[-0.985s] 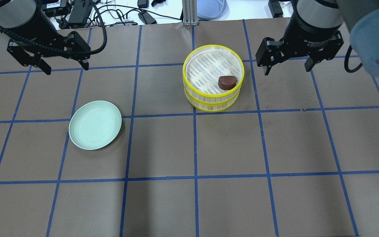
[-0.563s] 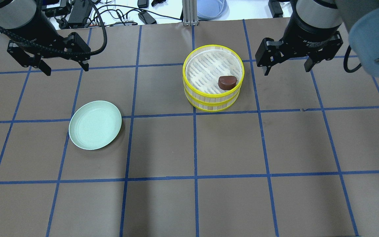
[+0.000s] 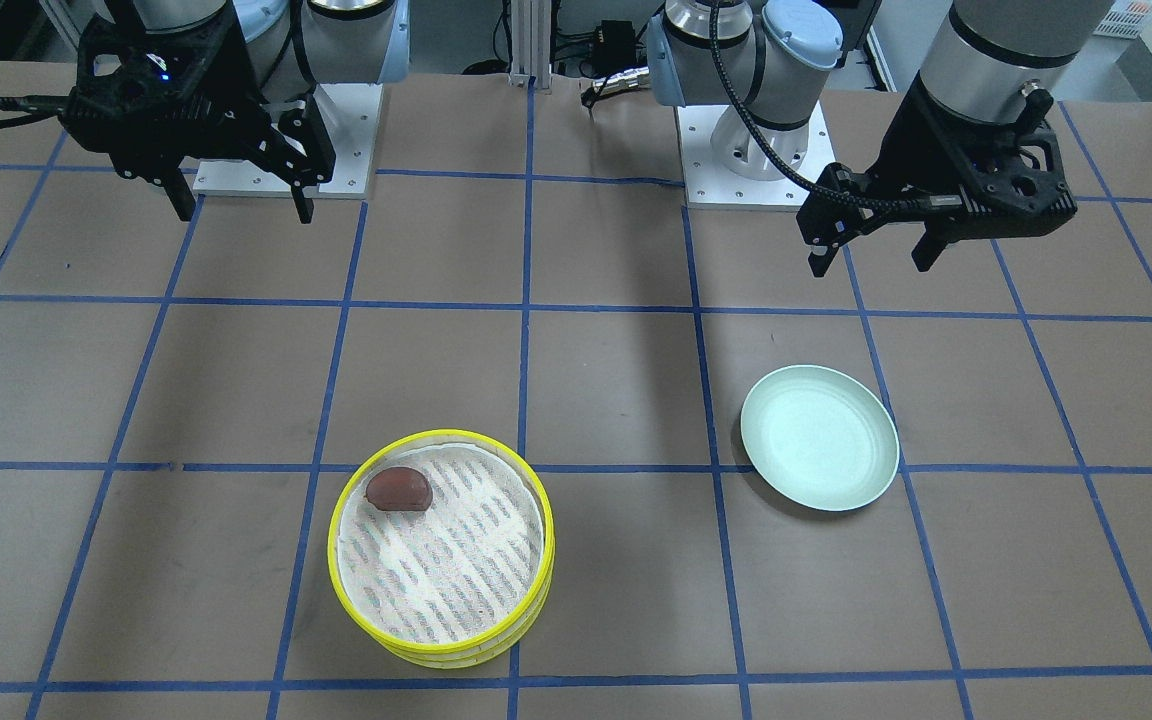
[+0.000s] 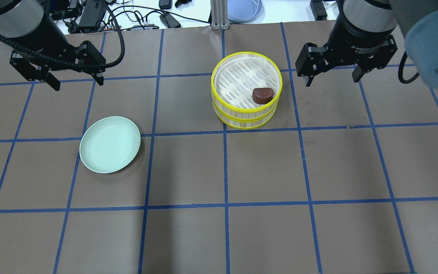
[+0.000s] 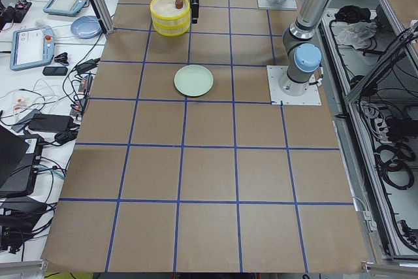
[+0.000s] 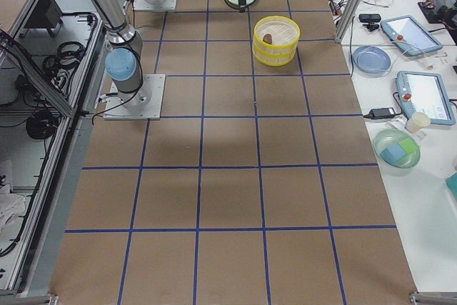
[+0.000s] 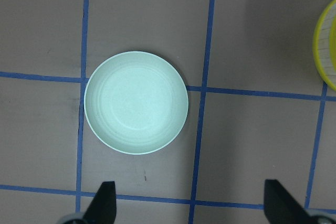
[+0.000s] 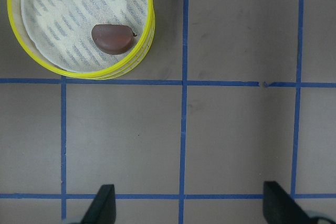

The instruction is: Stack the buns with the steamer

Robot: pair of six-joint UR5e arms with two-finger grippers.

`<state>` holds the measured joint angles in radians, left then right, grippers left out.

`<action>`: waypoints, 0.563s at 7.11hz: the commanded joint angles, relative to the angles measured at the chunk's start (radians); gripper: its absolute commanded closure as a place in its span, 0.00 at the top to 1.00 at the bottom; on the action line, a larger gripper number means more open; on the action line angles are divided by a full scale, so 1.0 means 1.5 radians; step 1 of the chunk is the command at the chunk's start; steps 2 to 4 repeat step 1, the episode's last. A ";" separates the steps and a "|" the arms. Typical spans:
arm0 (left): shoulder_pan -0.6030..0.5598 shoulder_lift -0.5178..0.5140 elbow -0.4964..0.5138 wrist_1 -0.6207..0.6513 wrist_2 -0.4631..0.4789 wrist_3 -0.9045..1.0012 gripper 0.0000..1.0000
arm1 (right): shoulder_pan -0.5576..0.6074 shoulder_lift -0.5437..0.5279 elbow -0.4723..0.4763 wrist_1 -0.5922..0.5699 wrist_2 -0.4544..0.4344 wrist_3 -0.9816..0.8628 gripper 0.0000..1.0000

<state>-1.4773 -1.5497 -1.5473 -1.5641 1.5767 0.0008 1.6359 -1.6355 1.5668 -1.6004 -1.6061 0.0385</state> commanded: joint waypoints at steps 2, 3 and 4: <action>0.001 0.001 0.000 -0.003 0.003 0.002 1.00 | 0.001 0.000 0.001 0.001 -0.002 0.001 1.00; 0.001 0.001 0.000 -0.003 0.003 0.002 1.00 | 0.001 0.000 0.001 0.001 -0.002 0.001 1.00; 0.001 0.001 0.000 -0.003 0.003 0.002 1.00 | 0.001 0.000 0.001 0.001 -0.002 0.001 1.00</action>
